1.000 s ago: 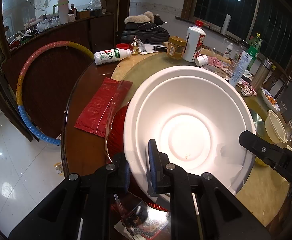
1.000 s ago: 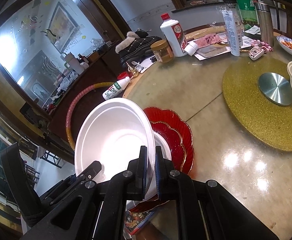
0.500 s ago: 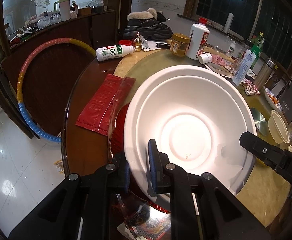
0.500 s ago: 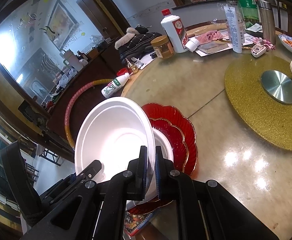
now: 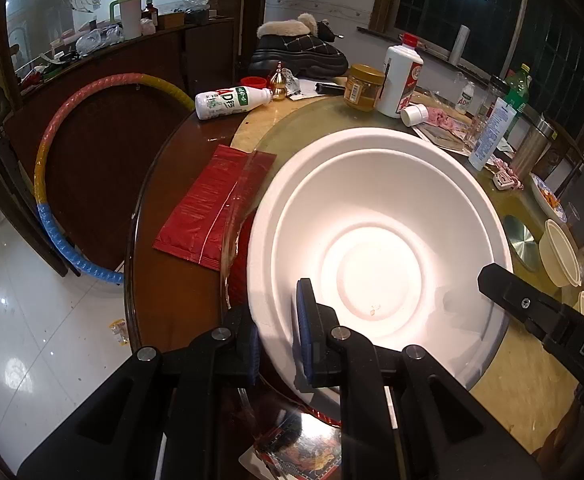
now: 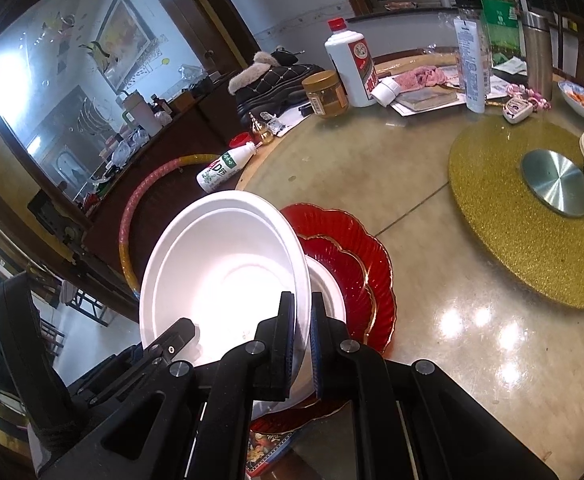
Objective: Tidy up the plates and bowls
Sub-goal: 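Lower the white bowl into the stack and open the fingers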
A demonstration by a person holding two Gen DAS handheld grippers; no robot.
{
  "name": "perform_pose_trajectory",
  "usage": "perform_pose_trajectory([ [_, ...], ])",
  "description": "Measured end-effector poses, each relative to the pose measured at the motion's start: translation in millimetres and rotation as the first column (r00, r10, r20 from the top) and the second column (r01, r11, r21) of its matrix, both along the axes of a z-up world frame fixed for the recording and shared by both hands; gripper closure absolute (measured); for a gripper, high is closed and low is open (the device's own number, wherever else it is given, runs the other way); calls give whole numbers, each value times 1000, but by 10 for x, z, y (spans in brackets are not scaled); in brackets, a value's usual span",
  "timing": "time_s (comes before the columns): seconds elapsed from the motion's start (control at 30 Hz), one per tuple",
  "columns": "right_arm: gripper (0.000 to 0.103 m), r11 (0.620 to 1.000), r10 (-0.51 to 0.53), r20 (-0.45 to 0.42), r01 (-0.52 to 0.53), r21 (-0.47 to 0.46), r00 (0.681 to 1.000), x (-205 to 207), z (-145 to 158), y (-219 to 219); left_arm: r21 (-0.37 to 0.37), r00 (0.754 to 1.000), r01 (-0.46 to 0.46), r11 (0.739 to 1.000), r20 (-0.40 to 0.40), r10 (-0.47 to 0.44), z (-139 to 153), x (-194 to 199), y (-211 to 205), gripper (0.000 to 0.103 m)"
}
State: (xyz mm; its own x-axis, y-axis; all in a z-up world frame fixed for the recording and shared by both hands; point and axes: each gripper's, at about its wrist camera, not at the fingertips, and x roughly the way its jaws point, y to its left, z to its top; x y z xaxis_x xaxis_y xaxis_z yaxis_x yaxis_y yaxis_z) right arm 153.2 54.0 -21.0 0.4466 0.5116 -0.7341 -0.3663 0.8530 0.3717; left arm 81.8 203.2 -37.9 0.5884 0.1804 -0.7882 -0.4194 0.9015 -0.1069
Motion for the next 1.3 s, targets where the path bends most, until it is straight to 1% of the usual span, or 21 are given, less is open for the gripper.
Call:
perform_pose_trajectory([
  [0.43, 96, 1000, 2, -4, -2, 2, 1000, 30, -40, -35, 10, 1000, 2, 1000, -13, -1, -29, 34, -20, 89],
  [0.67, 96, 1000, 4, -13, -4, 10, 1000, 76, -83, -50, 29, 1000, 2, 1000, -24, -1, -39, 73, -41, 89],
  [1.0, 96, 1000, 10, -36, -9, 17, 999, 144, -156, -52, 47, 998, 4, 999, -60, -1, -83, 126, -53, 89],
  [1.07, 94, 1000, 12, -42, -11, 19, 999, 145, -168, -51, 53, 998, 2, 999, -62, 1, -84, 125, -56, 89],
  [1.13, 91, 1000, 16, -49, -15, 19, 999, 147, -182, -49, 47, 998, 3, 999, -65, 0, -84, 127, -55, 89],
  [1.23, 91, 1000, 13, -49, -13, 15, 999, 137, -183, -46, 46, 998, 4, 999, -63, -1, -71, 122, -60, 88],
  [1.3, 91, 1000, 10, -45, -10, 15, 999, 128, -172, -48, 33, 998, 11, 999, -65, -9, -71, 121, -60, 86],
])
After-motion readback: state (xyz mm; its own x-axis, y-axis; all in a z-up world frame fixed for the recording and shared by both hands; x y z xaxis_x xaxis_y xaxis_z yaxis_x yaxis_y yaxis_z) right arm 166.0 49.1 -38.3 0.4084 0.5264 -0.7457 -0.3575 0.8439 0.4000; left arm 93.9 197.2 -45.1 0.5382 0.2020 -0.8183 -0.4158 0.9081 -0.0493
